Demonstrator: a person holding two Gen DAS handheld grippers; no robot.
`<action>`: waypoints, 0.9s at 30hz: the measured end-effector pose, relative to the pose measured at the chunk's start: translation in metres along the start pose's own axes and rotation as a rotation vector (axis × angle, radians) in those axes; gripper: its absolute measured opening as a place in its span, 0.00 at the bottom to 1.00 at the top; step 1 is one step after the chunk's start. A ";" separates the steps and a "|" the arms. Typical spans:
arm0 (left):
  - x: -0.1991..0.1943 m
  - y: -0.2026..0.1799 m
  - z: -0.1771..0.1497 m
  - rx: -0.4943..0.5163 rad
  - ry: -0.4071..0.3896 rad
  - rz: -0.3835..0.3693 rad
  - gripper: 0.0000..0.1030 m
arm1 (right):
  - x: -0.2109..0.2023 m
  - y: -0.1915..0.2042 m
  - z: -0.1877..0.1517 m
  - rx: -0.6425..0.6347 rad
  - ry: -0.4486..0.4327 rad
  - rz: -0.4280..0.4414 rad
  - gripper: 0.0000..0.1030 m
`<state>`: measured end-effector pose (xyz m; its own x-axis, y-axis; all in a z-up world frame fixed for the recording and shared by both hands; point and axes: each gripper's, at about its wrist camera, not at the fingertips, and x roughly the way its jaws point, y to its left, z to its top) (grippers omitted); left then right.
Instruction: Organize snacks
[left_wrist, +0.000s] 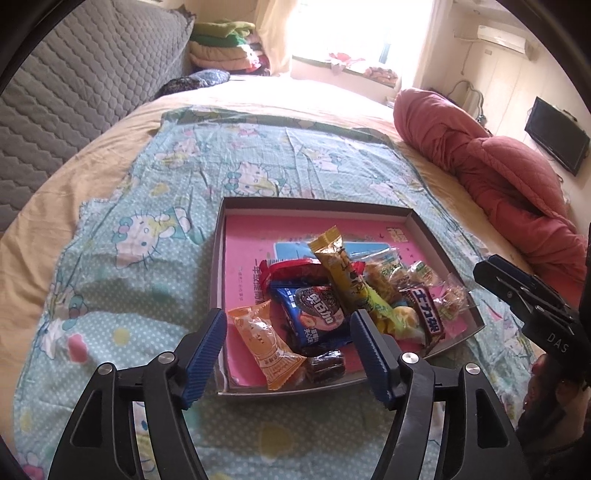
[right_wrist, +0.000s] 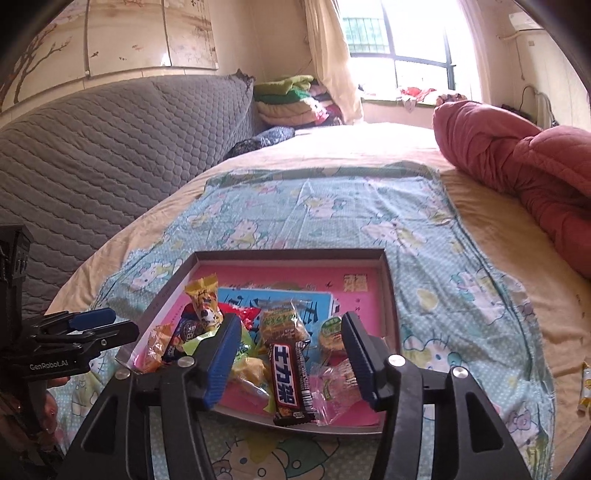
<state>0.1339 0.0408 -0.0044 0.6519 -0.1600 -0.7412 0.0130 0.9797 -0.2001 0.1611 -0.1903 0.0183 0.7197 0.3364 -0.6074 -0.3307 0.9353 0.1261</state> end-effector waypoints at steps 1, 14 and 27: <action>-0.002 -0.001 0.000 0.002 -0.002 0.002 0.70 | -0.002 0.000 0.000 0.000 -0.005 0.000 0.56; -0.022 -0.007 -0.008 0.013 0.004 0.009 0.74 | -0.029 0.003 -0.002 -0.004 -0.057 -0.054 0.71; -0.040 -0.029 -0.031 0.049 0.036 0.030 0.77 | -0.061 0.012 -0.012 -0.012 -0.082 -0.120 0.98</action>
<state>0.0843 0.0152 0.0110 0.6249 -0.1335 -0.7692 0.0314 0.9888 -0.1461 0.1064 -0.2005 0.0475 0.8020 0.2307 -0.5510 -0.2465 0.9680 0.0466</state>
